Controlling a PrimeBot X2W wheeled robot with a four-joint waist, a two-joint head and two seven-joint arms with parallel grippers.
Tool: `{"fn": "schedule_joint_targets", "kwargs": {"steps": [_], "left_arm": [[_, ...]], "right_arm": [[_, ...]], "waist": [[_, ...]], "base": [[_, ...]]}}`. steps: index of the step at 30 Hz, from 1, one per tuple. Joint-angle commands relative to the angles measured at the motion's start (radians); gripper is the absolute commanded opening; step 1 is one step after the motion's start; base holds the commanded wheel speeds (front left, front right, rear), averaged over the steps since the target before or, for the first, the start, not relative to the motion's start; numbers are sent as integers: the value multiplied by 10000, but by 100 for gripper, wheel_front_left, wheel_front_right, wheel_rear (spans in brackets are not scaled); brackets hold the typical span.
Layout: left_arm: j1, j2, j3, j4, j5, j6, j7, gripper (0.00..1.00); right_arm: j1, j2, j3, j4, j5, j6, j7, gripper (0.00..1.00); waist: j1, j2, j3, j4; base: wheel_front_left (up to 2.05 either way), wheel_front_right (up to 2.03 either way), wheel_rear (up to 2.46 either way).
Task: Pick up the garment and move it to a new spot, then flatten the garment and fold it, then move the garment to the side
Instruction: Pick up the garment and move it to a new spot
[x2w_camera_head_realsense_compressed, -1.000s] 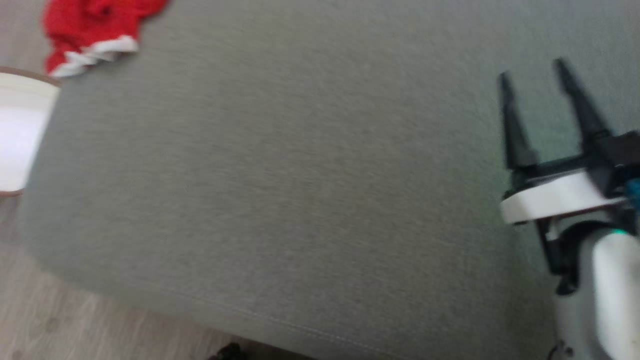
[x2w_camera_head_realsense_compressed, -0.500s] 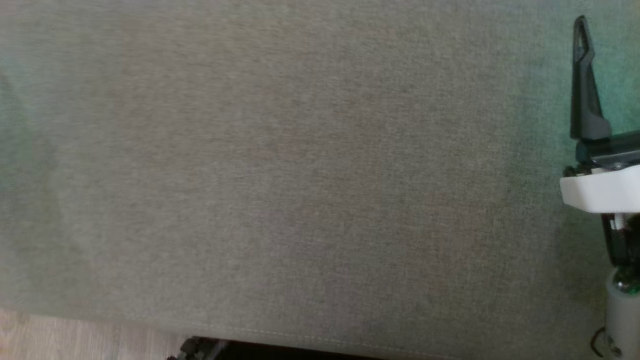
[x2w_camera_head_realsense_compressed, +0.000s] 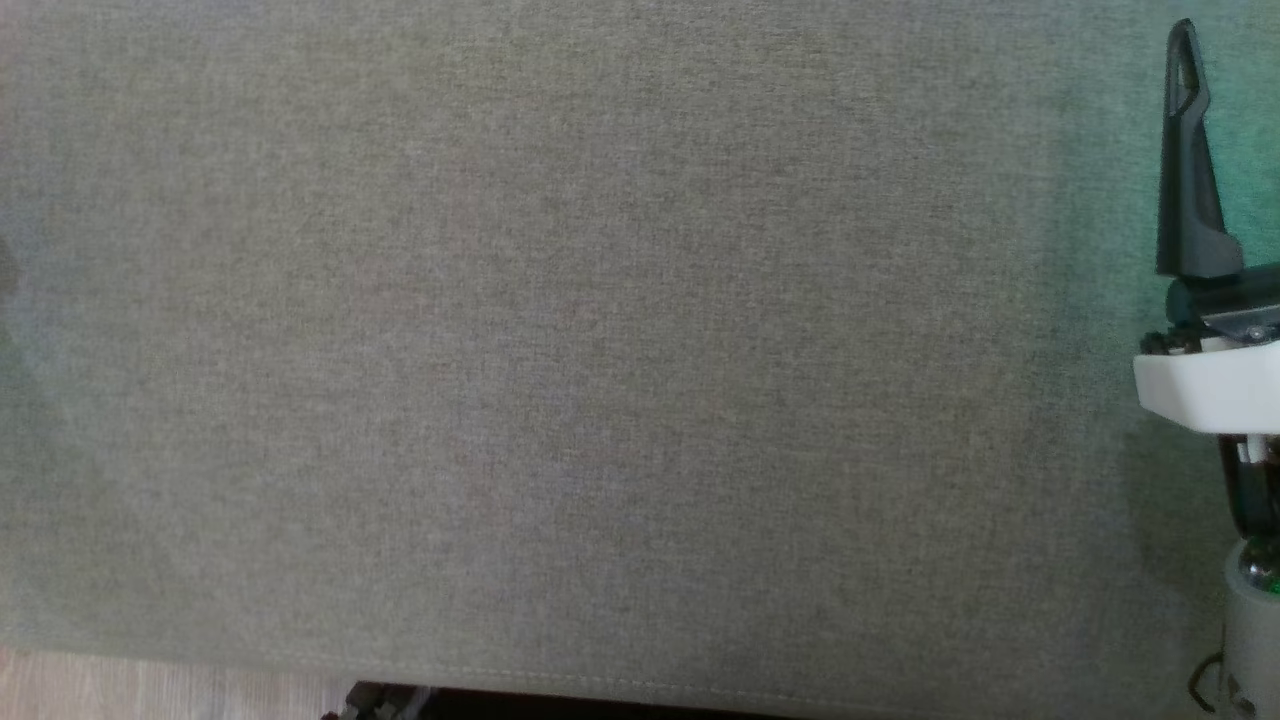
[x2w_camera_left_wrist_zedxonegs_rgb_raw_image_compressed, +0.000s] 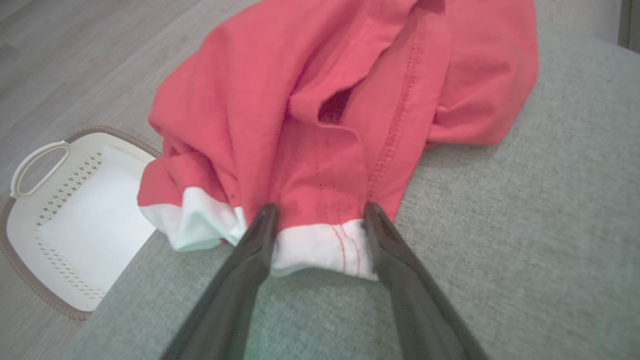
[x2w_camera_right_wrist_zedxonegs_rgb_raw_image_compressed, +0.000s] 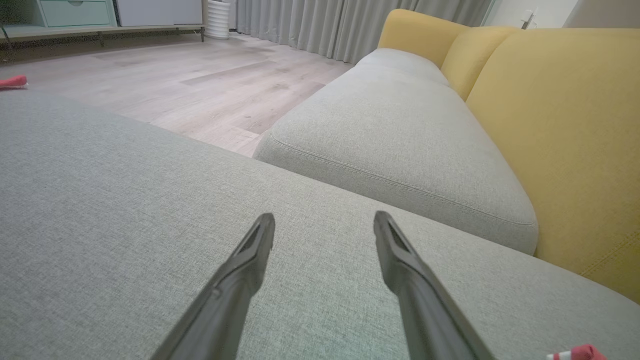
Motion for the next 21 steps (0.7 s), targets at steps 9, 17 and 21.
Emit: {"fn": "schedule_joint_targets", "kwargs": {"steps": [9,17,21], "left_arm": [[-332,859,54,486,210,-309,-882,0],[-1180,1539,-628,306,1030,-459,-1819,0],[-1816,1698,-1225,-167,1515,-538,-1799,0]], "right_arm": [[-142,128,176,-46,203,67,-317,100],[-239,576,123,823,374,67,-1017,100],[-128,797,70,1461,521,67,-1437,100]], "waist": [[0,0,-356,-144],[0,0,-1451,-413],[0,0,-2275,-570]], "base": [[0,0,0],[0,0,0],[0,0,0]]}}
